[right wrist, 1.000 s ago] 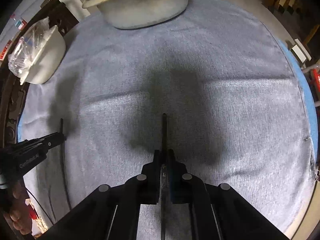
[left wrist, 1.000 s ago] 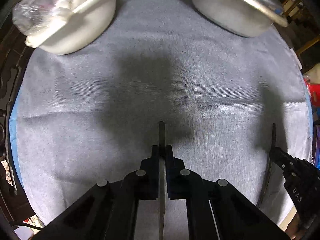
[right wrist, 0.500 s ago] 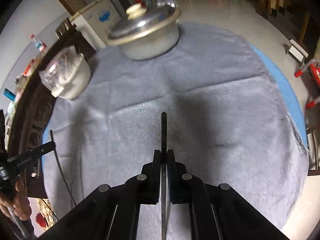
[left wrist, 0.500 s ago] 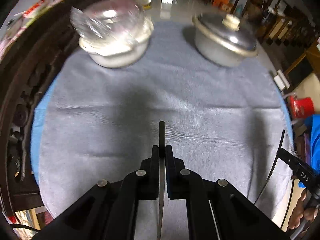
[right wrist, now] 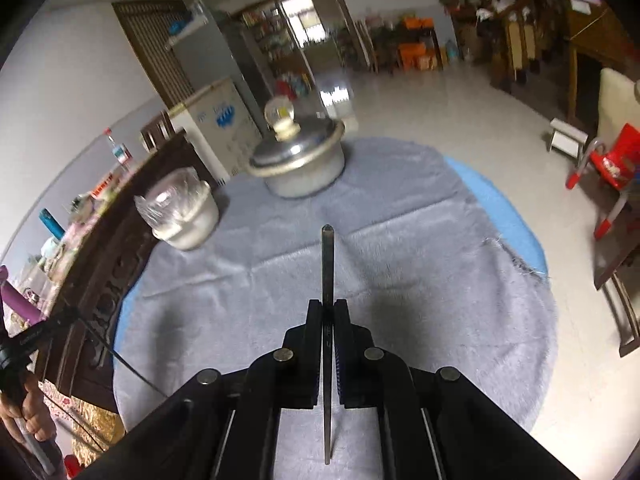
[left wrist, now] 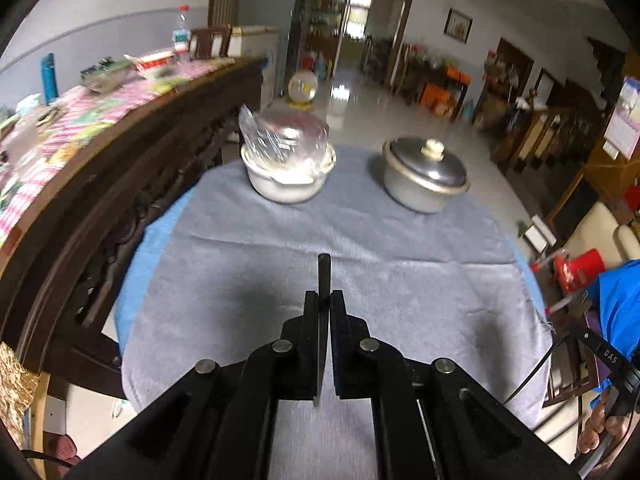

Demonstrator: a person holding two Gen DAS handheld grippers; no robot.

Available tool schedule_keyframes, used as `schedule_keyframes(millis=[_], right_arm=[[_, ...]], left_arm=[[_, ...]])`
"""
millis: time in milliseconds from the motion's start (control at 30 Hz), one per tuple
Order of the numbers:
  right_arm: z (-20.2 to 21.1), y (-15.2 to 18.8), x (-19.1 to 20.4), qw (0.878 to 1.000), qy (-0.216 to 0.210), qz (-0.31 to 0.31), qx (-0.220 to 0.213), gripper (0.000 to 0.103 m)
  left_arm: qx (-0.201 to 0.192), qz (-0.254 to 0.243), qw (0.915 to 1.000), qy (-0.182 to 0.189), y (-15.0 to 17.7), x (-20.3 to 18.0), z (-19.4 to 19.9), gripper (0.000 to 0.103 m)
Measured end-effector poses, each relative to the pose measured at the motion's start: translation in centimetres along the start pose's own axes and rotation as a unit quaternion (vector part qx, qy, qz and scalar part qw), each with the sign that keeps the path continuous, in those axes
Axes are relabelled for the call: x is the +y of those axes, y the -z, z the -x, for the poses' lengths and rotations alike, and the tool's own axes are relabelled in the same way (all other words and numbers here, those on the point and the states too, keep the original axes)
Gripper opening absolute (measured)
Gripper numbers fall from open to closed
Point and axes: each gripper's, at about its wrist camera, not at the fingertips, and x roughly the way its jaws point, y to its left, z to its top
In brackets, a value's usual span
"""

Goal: Organize utensils
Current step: 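Lift both held chopsticks and carry them over the gray metal cup, then lower the chopsticks into the metal cup beside the other utensils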

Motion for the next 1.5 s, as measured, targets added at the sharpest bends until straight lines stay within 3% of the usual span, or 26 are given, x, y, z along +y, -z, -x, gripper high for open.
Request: schedule_keyframes(millis=[133, 300, 1000, 1500], right_arm=[[3.6, 1.3, 0.9, 0.999, 0.009, 0.003, -0.05, 0.006], [6.8, 3.0, 1.4, 0.996, 0.015, -0.001, -0.09, 0.006], [16.1, 6.2, 2.2, 0.989, -0.024, 0.011, -0.145, 0.006], [18.5, 7.1, 4.1, 0.985, -0.06, 0.027, -0.16, 0.006]], left_arm=[[-0.047, 0.007, 0.9989, 0.002, 1.8, 0.4, 3.7, 0.005], [-0.07, 0.012, 0.9974, 0.009, 3.6, 0.6, 6.6, 0.005], [-0.116, -0.013, 0.9912, 0.063, 6.6, -1.0, 15.9, 0.005], [-0.144, -0.023, 0.9857, 0.085, 7.2, -2.4, 20.2, 0.005]])
